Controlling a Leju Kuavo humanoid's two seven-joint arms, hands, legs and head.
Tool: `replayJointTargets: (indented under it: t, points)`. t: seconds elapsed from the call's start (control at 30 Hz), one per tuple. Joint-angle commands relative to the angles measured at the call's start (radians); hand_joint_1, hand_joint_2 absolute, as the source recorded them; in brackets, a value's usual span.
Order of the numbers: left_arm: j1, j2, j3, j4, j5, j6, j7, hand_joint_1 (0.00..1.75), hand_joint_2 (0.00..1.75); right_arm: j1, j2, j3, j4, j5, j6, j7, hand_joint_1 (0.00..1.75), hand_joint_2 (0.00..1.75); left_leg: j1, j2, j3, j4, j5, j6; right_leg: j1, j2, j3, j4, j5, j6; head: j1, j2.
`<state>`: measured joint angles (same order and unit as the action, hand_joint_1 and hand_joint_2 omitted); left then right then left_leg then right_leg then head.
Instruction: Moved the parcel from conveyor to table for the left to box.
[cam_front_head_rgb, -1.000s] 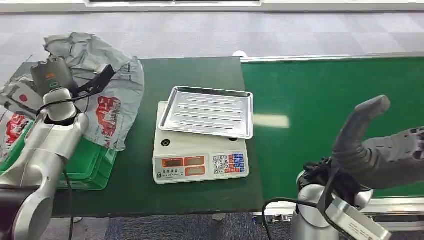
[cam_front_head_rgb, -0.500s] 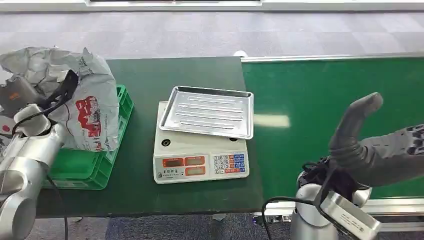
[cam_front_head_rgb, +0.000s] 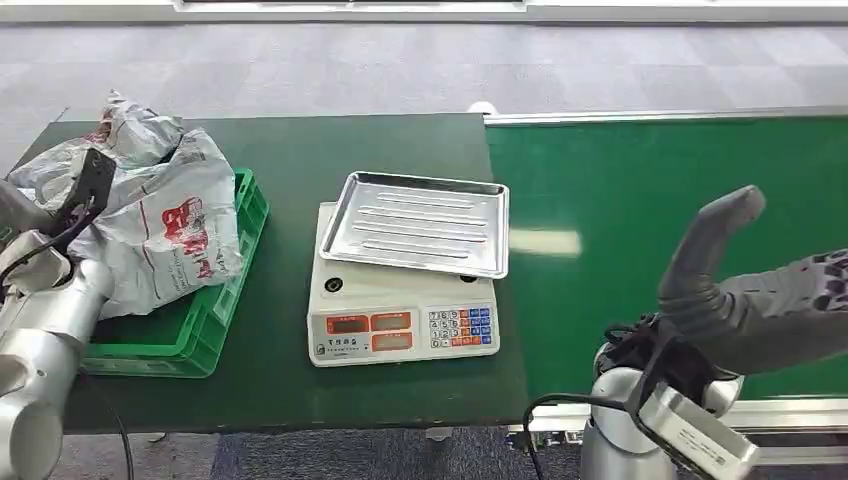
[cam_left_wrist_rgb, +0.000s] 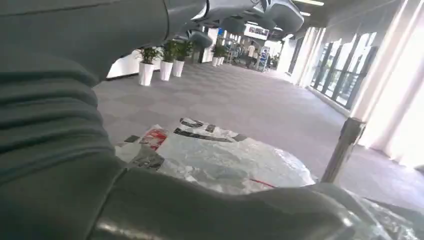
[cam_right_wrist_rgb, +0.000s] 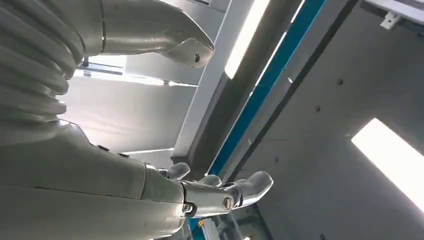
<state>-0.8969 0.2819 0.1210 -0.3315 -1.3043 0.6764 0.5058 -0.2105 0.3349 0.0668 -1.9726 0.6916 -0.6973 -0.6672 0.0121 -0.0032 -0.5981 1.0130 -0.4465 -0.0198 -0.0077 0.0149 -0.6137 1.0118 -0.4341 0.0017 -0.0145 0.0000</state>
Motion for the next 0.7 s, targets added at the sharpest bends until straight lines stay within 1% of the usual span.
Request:
replayJointTargets:
  t: [0.03, 0.07, 0.1, 0.13, 0.17, 0.2, 0.27, 0.3, 0.33, 0.37, 0.4, 0.43, 0.47, 0.5, 0.53, 0.57, 0.6, 0.63, 0.67, 0.7]
  points:
    - [0.108, -0.245, 0.515, -0.496, -0.005, 0.022, -0.421, 0.00, 0.00, 0.047, 0.014, -0.043, 0.047, -0.028, -0.001, -0.031, 0.00, 1.75, 0.001, -0.004, 0.001, -0.002, 0.001, 0.001, 0.001, -0.005, 0.003, -0.002, -0.001, 0.000, 0.000, 0.000]
    - [0.103, -0.280, 0.567, -0.538, 0.001, 0.022, -0.523, 0.00, 0.00, 0.046, 0.014, -0.045, 0.049, -0.028, -0.001, -0.031, 0.00, 1.75, 0.001, -0.008, 0.000, -0.002, 0.001, 0.001, 0.002, -0.010, 0.004, -0.003, -0.001, 0.001, 0.000, 0.000]
    - [0.081, -0.332, 0.648, -0.572, 0.049, 0.022, -0.661, 0.00, 0.00, 0.043, 0.014, -0.046, 0.053, -0.029, -0.001, -0.031, 0.00, 1.75, 0.001, -0.006, -0.001, 0.000, 0.001, 0.001, 0.002, -0.007, 0.000, -0.002, -0.001, 0.000, 0.000, 0.000]
    - [0.044, -0.389, 0.762, -0.613, 0.032, 0.022, -0.806, 0.00, 0.00, 0.041, 0.014, -0.047, 0.057, -0.033, -0.001, -0.031, 0.00, 1.75, 0.002, -0.007, 0.000, 0.000, 0.001, 0.002, 0.002, -0.009, 0.002, -0.003, -0.001, 0.001, 0.000, 0.000]
    - [0.026, -0.405, 0.793, -0.604, 0.082, 0.022, -0.873, 0.00, 0.00, 0.039, 0.014, -0.047, 0.060, -0.031, -0.001, -0.031, 0.00, 1.75, 0.001, -0.008, -0.002, 0.001, 0.001, 0.001, 0.002, -0.009, 0.001, -0.002, -0.001, 0.001, 0.001, 0.000]
    - [0.000, -0.434, 0.833, -0.606, 0.184, 0.022, -1.011, 0.00, 0.00, 0.037, 0.014, -0.052, 0.063, -0.034, -0.001, -0.031, 0.00, 1.75, 0.001, -0.007, -0.002, 0.001, 0.000, 0.002, 0.002, -0.008, 0.002, -0.002, -0.001, 0.001, 0.000, 0.000]
    - [0.000, -0.434, 0.833, -0.606, 0.184, 0.022, -1.011, 0.00, 0.00, 0.037, 0.014, -0.052, 0.063, -0.034, -0.001, -0.031, 0.00, 1.75, 0.001, 0.000, -0.002, 0.001, 0.000, 0.001, 0.001, -0.001, 0.000, -0.002, 0.001, 0.000, 0.000, 0.000]
    - [-0.021, -0.451, 0.839, -0.595, 0.310, 0.022, -1.121, 0.00, 0.00, 0.036, 0.014, -0.052, 0.067, -0.033, -0.001, -0.031, 0.00, 1.75, 0.000, 0.000, 0.000, -0.001, 0.000, 0.001, 0.000, -0.002, 0.001, -0.002, 0.001, 0.001, 0.000, 0.000]
    - [0.023, -0.435, 0.658, -0.606, 0.650, 0.019, -1.204, 0.00, 0.00, 0.032, 0.014, -0.057, 0.073, -0.036, -0.001, -0.031, 0.00, 1.75, 0.000, 0.002, 0.000, 0.000, 0.000, 0.001, 0.000, 0.000, 0.000, -0.002, 0.001, 0.001, 0.000, 0.000]
    - [0.104, -0.433, 0.494, -0.749, 0.838, 0.022, -1.204, 0.00, 0.00, 0.031, 0.014, -0.056, 0.080, -0.045, -0.001, -0.031, 0.00, 1.75, -0.001, 0.000, 0.000, -0.002, 0.000, 0.001, 0.000, -0.003, 0.001, -0.003, 0.001, 0.001, 0.000, 0.000]
    - [0.158, -0.447, 0.411, -0.870, 0.979, -0.036, -1.204, 0.00, 0.00, 0.031, 0.014, -0.050, 0.084, -0.053, -0.001, -0.031, 0.00, 1.75, 0.000, 0.001, -0.001, 0.000, 0.000, 0.001, 0.000, -0.001, -0.001, -0.002, 0.001, 0.000, 0.000, 0.000]
    - [0.259, -0.459, 0.297, -1.070, 1.196, -0.181, -1.204, 0.00, 1.75, 0.034, 0.014, -0.029, 0.085, -0.077, -0.001, -0.031, 0.00, 1.75, 0.000, 0.000, 0.000, -0.001, 0.000, 0.001, 0.000, -0.003, 0.000, -0.003, 0.001, 0.000, 0.000, 0.000]
    - [0.301, -0.493, 0.250, -1.168, 1.237, -0.205, -1.204, 0.00, 1.75, 0.075, 0.014, 0.006, 0.054, -0.096, -0.001, -0.031, 0.00, 1.75, 0.000, 0.001, -0.001, -0.001, -0.001, 0.001, 0.001, -0.001, -0.001, -0.003, 0.001, 0.001, 0.000, 0.000]
    - [0.391, -0.570, 0.245, -1.350, 1.249, -0.309, -1.204, 0.00, 1.75, 0.053, 0.014, 0.037, 0.095, -0.129, -0.001, -0.031, 0.00, 1.75, 0.001, 0.001, 0.000, -0.001, -0.001, 0.002, 0.001, -0.002, 0.001, -0.004, 0.001, 0.001, 0.001, 0.000]
    - [0.447, -0.575, 0.191, -1.425, 1.292, -0.325, -1.204, 0.00, 1.75, 0.057, 0.014, 0.052, 0.097, -0.145, -0.001, -0.031, 0.00, 1.75, 0.001, 0.003, 0.000, -0.001, -0.001, 0.001, 0.000, 0.001, -0.001, -0.003, 0.001, 0.001, -0.001, 0.000]
    - [0.605, -0.581, 0.063, -1.603, 1.339, -0.362, -1.204, 0.00, 1.75, 0.076, 0.014, 0.090, 0.098, -0.180, -0.001, -0.031, 0.00, 1.75, 0.001, 0.003, 0.002, -0.001, -0.002, 0.002, 0.000, 0.000, 0.001, -0.003, 0.000, 0.001, 0.000, 0.000]
    - [0.710, -0.575, -0.032, -1.685, 1.345, -0.351, -1.204, 0.00, 1.75, 0.087, 0.014, 0.113, 0.097, -0.206, -0.001, -0.031, 0.00, 1.75, 0.000, 0.003, 0.000, -0.002, -0.001, 0.002, 0.000, 0.001, 0.000, -0.003, 0.001, 0.001, 0.000, 0.000]
    - [0.747, -0.569, -0.067, -1.698, 1.352, -0.358, -1.204, 0.00, 1.75, 0.094, 0.014, 0.120, 0.102, -0.215, -0.001, -0.031, 0.00, 1.75, -0.001, 0.006, 0.005, -0.005, -0.003, 0.003, -0.001, 0.004, 0.004, -0.007, 0.000, 0.002, 0.000, 0.000]
    - [0.813, -0.558, -0.133, -1.700, 1.389, -0.381, -1.204, 0.00, 1.75, 0.107, 0.002, 0.132, 0.107, -0.259, -0.001, -0.031, 0.00, 1.75, -0.001, 0.004, 0.003, -0.004, -0.002, 0.002, -0.001, 0.003, 0.003, -0.005, 0.000, 0.002, 0.000, 0.000]
    - [0.829, -0.557, -0.154, -1.701, 1.377, -0.379, -1.204, 0.00, 1.75, 0.112, -0.012, 0.146, 0.116, -0.277, -0.001, -0.031, 0.00, 1.75, -0.001, 0.004, 0.003, -0.003, -0.003, 0.003, -0.001, 0.003, 0.004, -0.005, -0.001, 0.002, 0.000, 0.000]
